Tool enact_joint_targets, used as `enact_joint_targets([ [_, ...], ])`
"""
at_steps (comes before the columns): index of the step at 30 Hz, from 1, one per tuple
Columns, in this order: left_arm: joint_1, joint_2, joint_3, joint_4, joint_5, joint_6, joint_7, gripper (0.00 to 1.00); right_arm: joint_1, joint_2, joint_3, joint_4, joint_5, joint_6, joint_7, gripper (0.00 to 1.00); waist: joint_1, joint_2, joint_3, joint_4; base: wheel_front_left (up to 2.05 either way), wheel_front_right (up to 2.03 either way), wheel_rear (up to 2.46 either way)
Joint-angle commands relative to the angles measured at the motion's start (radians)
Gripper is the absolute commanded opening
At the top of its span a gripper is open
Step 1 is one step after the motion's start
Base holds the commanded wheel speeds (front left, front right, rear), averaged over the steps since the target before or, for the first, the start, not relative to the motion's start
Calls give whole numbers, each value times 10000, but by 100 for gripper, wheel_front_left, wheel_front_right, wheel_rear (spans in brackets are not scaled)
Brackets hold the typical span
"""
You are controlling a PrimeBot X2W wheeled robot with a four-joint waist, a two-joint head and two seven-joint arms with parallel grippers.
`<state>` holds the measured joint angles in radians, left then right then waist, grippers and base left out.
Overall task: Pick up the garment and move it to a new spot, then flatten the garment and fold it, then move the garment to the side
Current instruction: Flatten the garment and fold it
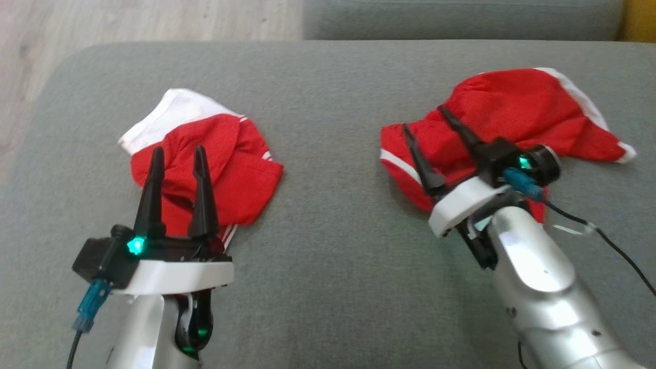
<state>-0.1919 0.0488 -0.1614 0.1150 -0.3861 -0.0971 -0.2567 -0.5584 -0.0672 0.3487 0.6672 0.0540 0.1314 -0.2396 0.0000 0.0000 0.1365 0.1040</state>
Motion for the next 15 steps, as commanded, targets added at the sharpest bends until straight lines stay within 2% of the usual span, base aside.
enact_joint_targets([
  [1, -100, 123, 358, -280, 92, 91, -51, 100, 64, 168, -170, -645, 11, -7, -127, 100, 0, 0, -167, -245, 0, 0, 0],
  [10, 140, 101, 221, -154, 210, 134, -51, 100, 1882, 169, -2801, -3261, 143, -7, -198, 100, 0, 0, -589, -800, 0, 0, 0],
  [15, 426, 110, 137, 31, 281, 122, -51, 100, 3023, 169, -3435, -4074, 785, -7, -209, 100, 0, 0, -630, -988, 0, 0, 0],
])
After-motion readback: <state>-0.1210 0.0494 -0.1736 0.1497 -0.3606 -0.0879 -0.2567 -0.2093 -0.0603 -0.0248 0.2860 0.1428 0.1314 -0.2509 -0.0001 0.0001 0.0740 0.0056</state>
